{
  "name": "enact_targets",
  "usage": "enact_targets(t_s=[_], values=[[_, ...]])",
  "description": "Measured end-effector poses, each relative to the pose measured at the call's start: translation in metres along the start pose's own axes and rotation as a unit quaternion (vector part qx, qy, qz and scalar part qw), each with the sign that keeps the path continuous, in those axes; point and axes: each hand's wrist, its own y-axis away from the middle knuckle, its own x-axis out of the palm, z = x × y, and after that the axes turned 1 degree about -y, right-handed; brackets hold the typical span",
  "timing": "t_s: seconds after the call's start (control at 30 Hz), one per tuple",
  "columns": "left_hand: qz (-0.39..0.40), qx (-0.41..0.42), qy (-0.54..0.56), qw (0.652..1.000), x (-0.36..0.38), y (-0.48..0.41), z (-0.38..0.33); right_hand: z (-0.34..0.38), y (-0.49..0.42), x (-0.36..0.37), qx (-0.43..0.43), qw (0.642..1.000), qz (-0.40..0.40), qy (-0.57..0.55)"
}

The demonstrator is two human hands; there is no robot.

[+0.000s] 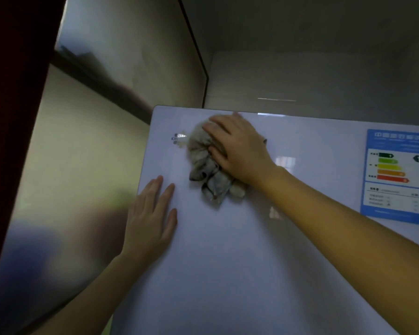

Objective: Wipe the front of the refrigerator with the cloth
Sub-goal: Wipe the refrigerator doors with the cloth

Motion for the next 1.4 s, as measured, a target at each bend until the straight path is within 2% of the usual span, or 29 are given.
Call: enact_targets(t_s=[0.13, 0.27, 0.47, 0.6, 0.8, 0.97, 1.23, 1.4], values=[[-0.007, -0.035, 0.023, 0.999, 0.0, -0.002, -0.013, -0.019, -0.001, -0.017, 0.082, 0.996, -0.037, 0.004], [-0.018, -0.06, 0.047, 0.997, 0.002, -0.008, -0.034, -0.037, 0.016, -0.034, 0.12, 0.992, -0.043, 0.018], [-0.015, 0.03, 0.061, 0.998, 0.002, -0.017, -0.078, -0.076, 0.057, -0.069, 0.118, 0.989, -0.078, 0.044], [-0.012, 0.055, 0.081, 0.995, 0.002, -0.022, -0.115, -0.097, 0.09, -0.086, 0.096, 0.99, -0.1, 0.038], [0.012, 0.066, 0.072, 0.995, 0.001, -0.021, -0.147, -0.103, 0.132, -0.098, 0.112, 0.991, -0.058, 0.053], [0.023, 0.066, 0.044, 0.997, 0.002, -0.007, -0.148, -0.084, 0.192, -0.1, 0.048, 0.998, 0.01, 0.029], [0.049, 0.066, 0.039, 0.996, 0.001, 0.051, -0.179, -0.014, 0.345, -0.085, -0.086, 0.99, 0.103, 0.034], [0.055, 0.081, 0.031, 0.995, 0.002, 0.061, -0.182, -0.019, 0.342, -0.095, -0.1, 0.989, 0.101, 0.033]])
